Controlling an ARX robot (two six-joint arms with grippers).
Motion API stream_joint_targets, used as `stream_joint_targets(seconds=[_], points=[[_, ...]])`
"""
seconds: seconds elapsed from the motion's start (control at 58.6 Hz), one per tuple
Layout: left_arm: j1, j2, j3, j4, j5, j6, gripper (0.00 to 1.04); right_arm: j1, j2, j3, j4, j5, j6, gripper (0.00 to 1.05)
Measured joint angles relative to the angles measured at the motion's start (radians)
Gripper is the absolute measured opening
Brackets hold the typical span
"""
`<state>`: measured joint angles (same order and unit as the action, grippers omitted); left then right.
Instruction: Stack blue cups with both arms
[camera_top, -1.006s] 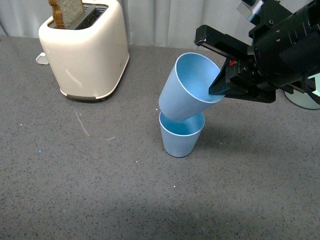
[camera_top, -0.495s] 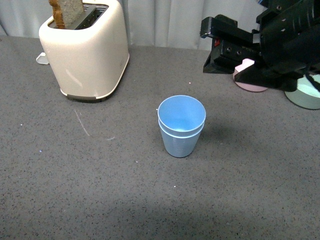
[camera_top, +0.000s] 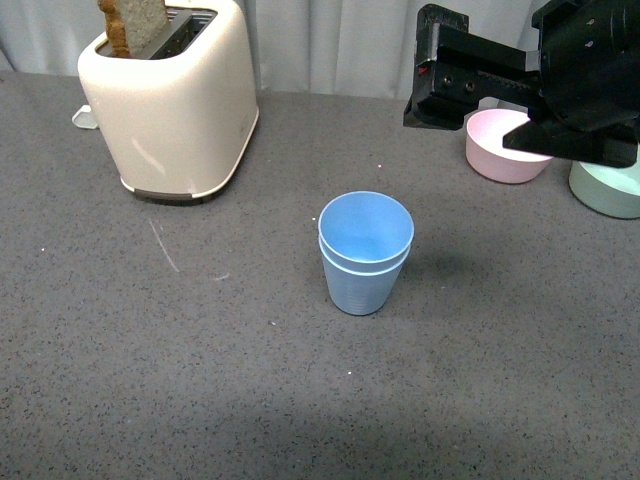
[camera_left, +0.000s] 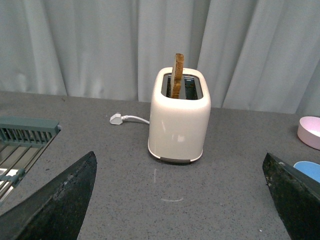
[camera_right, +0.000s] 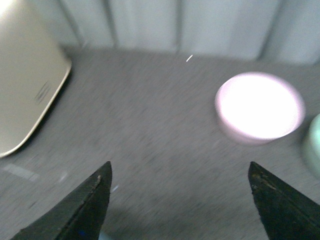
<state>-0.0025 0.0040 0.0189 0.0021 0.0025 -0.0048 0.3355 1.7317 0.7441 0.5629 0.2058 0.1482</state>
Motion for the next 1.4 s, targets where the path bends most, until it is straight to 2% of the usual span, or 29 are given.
stream_joint_targets(seconds=[0.051,0.102,0.205,0.256,0.324,0.409,0.648,0.802,0.853,0.955,1.399], points=[[0.000,0.000,0.000,0.000,-0.005,0.000,0.98,-0.016,0.000,-0.108,0.241,0.064,-0.054,0.69],[0.000,-0.001,0.000,0.000,-0.005,0.000,0.98,-0.054,-0.037,-0.238,0.499,0.067,-0.100,0.56],[0.000,0.000,0.000,-0.001,-0.003,0.000,0.98,-0.090,-0.130,-0.327,0.609,0.040,-0.126,0.41],[0.000,0.000,0.000,-0.001,-0.003,0.000,0.98,-0.108,-0.182,-0.369,0.615,0.021,-0.132,0.32],[0.000,0.000,0.000,-0.001,-0.003,0.000,0.98,-0.142,-0.261,-0.452,0.605,-0.012,-0.142,0.13],[0.000,0.000,0.000,-0.001,-0.003,0.000,0.98,-0.161,-0.314,-0.499,0.590,-0.034,-0.145,0.00],[0.000,0.000,0.000,-0.001,-0.003,0.000,0.98,-0.216,-0.499,-0.605,0.512,-0.084,-0.148,0.01],[0.000,0.000,0.000,-0.002,-0.003,0.000,0.98,-0.252,-0.686,-0.673,0.393,-0.127,-0.148,0.01],[0.000,0.000,0.000,-0.002,-0.003,0.000,0.98,-0.294,-0.737,-0.686,0.356,-0.190,-0.148,0.01],[0.000,0.000,0.000,-0.002,-0.003,0.000,0.98,-0.330,-0.821,-0.705,0.292,-0.197,-0.148,0.01],[0.000,0.000,0.000,-0.002,-0.003,0.000,0.98,-0.333,-1.170,-0.741,-0.011,-0.204,-0.148,0.01]])
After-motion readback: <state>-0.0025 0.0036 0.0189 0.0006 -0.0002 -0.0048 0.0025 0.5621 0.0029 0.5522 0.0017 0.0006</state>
